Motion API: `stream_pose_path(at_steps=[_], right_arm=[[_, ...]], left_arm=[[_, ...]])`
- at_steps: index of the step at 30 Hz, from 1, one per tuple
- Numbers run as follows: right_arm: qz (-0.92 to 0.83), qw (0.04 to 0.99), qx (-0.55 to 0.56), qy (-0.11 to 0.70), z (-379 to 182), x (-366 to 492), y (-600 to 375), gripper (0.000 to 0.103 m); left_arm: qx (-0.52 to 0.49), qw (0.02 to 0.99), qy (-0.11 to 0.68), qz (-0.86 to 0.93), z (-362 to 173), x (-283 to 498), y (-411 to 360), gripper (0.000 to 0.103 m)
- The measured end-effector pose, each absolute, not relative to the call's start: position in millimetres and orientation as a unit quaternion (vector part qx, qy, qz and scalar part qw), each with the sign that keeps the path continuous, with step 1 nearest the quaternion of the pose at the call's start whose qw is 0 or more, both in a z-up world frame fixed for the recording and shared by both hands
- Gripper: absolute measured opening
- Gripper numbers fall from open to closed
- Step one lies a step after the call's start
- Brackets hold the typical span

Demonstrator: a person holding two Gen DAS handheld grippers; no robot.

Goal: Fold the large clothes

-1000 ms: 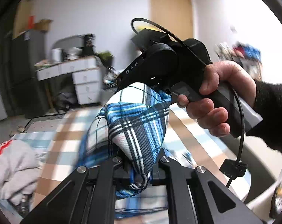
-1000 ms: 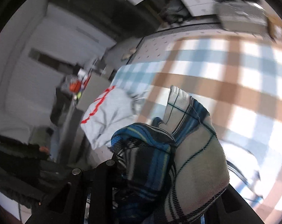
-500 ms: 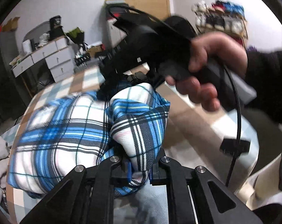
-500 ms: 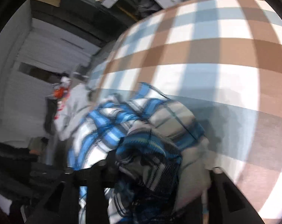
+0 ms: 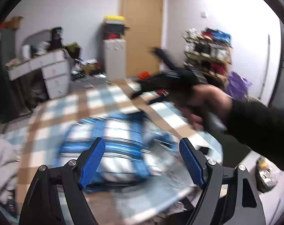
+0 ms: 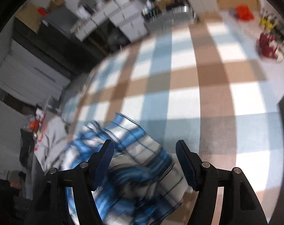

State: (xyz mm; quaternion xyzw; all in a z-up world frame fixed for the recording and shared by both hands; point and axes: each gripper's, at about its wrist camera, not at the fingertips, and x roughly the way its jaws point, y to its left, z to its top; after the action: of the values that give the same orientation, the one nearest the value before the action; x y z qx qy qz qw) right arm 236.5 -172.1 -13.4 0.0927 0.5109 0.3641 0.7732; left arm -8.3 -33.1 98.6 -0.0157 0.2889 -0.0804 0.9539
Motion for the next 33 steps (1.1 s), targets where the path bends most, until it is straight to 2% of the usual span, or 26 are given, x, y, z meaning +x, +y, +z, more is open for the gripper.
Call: stream_pose_path(at_steps=[1, 2, 3, 4, 8, 11, 13, 19, 21, 27, 30, 33], right_arm=[[0.377, 0.779, 0.098, 0.491, 1.1, 217.3, -176.6, 0.071], [0.385, 0.782, 0.101, 0.480, 7.4, 200.2, -175.0, 0.074], [0.390, 0.785, 0.101, 0.470, 12.1, 183.1, -173.8, 0.082], [0.394, 0.789, 0.105, 0.460, 14.7, 167.0, -173.9, 0.084], [0.398, 0.788, 0.149, 0.445, 0.6, 116.5, -171.4, 0.084], [0.383, 0.765, 0.192, 0.481, -35.4, 101.8, -165.4, 0.082], [0.355, 0.762, 0.227, 0.491, -53.1, 97.4, -174.8, 0.068], [0.311, 0.755, 0.219, 0.535, -85.5, 93.0, -179.6, 0.068], [0.304, 0.758, 0.199, 0.542, -95.5, 94.2, -170.4, 0.068], [0.298, 0.766, 0.205, 0.531, -84.9, 100.7, -170.7, 0.070], [0.285, 0.811, 0.210, 0.466, -50.4, 107.2, -183.7, 0.070], [0.273, 0.834, 0.190, 0.441, -27.0, 124.5, -181.9, 0.097]], left_arm=[[-0.029, 0.955, 0.285, -0.077, 105.0, -8.6, -16.4, 0.082], [-0.043, 0.954, 0.288, -0.068, 107.3, -5.7, 0.1, 0.084], [-0.054, 0.954, 0.288, -0.061, 106.7, -1.2, 14.3, 0.084], [-0.071, 0.955, 0.283, -0.052, 108.3, 6.7, 35.0, 0.084], [-0.095, 0.948, 0.300, -0.034, 89.5, 46.2, 82.7, 0.084], [-0.121, 0.935, 0.331, -0.045, 62.9, 71.8, 92.4, 0.083], [-0.148, 0.923, 0.350, -0.057, 36.5, 75.7, 92.0, 0.083], [-0.234, 0.860, 0.446, -0.078, -13.6, 64.9, 98.8, 0.083], [-0.221, 0.857, 0.459, -0.078, -18.0, 59.4, 92.1, 0.084], [-0.213, 0.842, 0.490, -0.069, -25.4, 46.4, 80.3, 0.085], [-0.232, 0.828, 0.505, -0.069, -32.4, 41.7, 77.8, 0.085], [-0.210, 0.838, 0.500, -0.061, -29.6, 33.5, 68.0, 0.085]])
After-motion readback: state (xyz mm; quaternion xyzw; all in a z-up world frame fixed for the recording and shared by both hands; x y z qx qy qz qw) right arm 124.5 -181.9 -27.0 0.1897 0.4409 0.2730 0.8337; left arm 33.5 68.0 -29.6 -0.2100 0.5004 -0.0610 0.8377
